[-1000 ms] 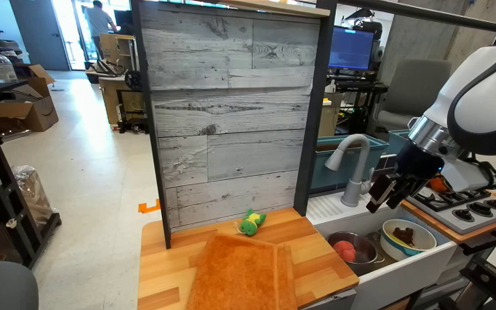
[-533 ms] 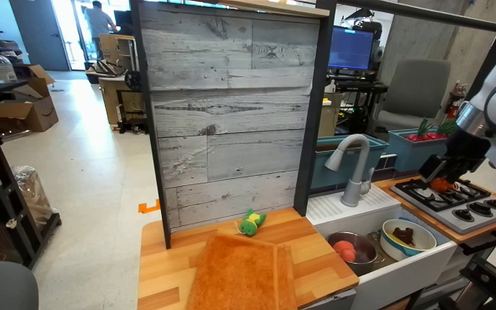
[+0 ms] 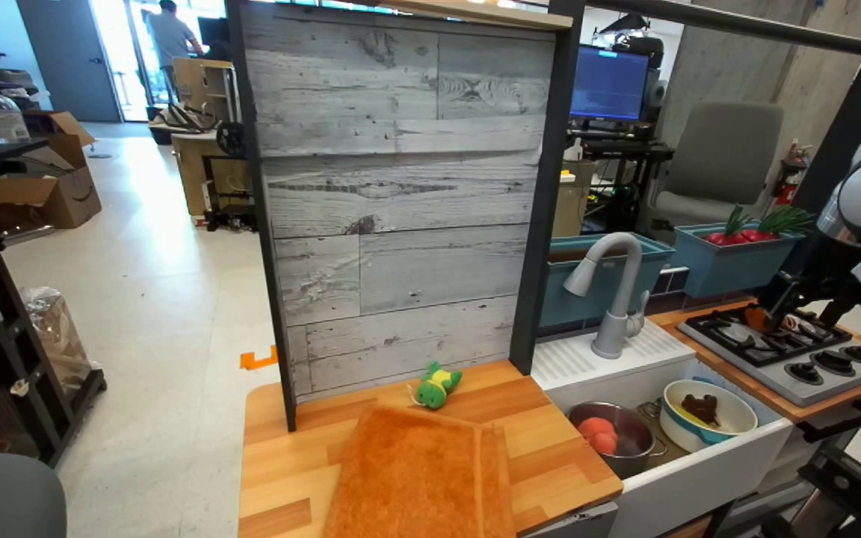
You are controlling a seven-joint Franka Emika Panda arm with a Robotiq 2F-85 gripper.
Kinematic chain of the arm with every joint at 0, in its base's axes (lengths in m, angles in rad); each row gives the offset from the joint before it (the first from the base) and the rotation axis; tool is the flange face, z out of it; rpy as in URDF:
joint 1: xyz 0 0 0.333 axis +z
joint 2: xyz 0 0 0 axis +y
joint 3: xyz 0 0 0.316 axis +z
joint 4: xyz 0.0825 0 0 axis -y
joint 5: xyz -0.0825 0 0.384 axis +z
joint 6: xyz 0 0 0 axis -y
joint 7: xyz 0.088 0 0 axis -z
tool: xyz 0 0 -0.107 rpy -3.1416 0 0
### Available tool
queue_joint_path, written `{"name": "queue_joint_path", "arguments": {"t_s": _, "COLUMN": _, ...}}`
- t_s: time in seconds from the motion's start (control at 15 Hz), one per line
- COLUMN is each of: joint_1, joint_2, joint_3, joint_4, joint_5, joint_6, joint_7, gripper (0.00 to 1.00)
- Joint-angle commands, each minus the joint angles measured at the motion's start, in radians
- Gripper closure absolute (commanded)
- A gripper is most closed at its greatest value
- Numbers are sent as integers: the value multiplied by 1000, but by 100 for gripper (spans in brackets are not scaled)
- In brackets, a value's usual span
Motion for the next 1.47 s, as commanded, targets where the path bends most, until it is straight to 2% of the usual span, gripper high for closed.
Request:
{"name": "queue_joint_path", "arguments": {"t_s": 0.0, "joint_1": 76, "joint_2": 33, "joint_3": -76, "joint_4": 28, "joint_5": 5, "joint_6": 37, "joint_7": 56, "gripper": 0}}
{"name": "queue_joint_path", "arguments": {"t_s": 0.27, "joint_1": 152, "joint_2": 89, "joint_3": -206, "joint_4": 111, "joint_5": 37, "joint_6": 29, "joint_7": 177, "gripper": 0}}
{"name": "queue_joint_path", "arguments": {"t_s": 0.53, "joint_1": 156, "joint_2": 167, "joint_3": -254, "joint_4": 223, "joint_5": 68, "joint_6": -21, "joint_7": 265, "gripper": 0}}
{"name": "queue_joint_path", "arguments": {"t_s": 0.8, "joint_1": 123, "joint_2": 250, "joint_3": -238, "joint_4": 334, "joint_5": 98, "joint_6": -33, "joint_7": 322, "gripper": 0}}
{"name": "queue_joint_path", "arguments": {"t_s": 1.07, "joint_1": 101, "joint_2": 304, "joint_3": -196, "joint_4": 408, "joint_5": 137, "joint_6": 2, "joint_7": 358, "gripper": 0}}
{"name": "queue_joint_path", "arguments": {"t_s": 1.4, "joint_1": 109, "joint_2": 358, "joint_3": -172, "joint_4": 462, "joint_5": 163, "joint_6": 13, "joint_7": 377, "gripper": 0}}
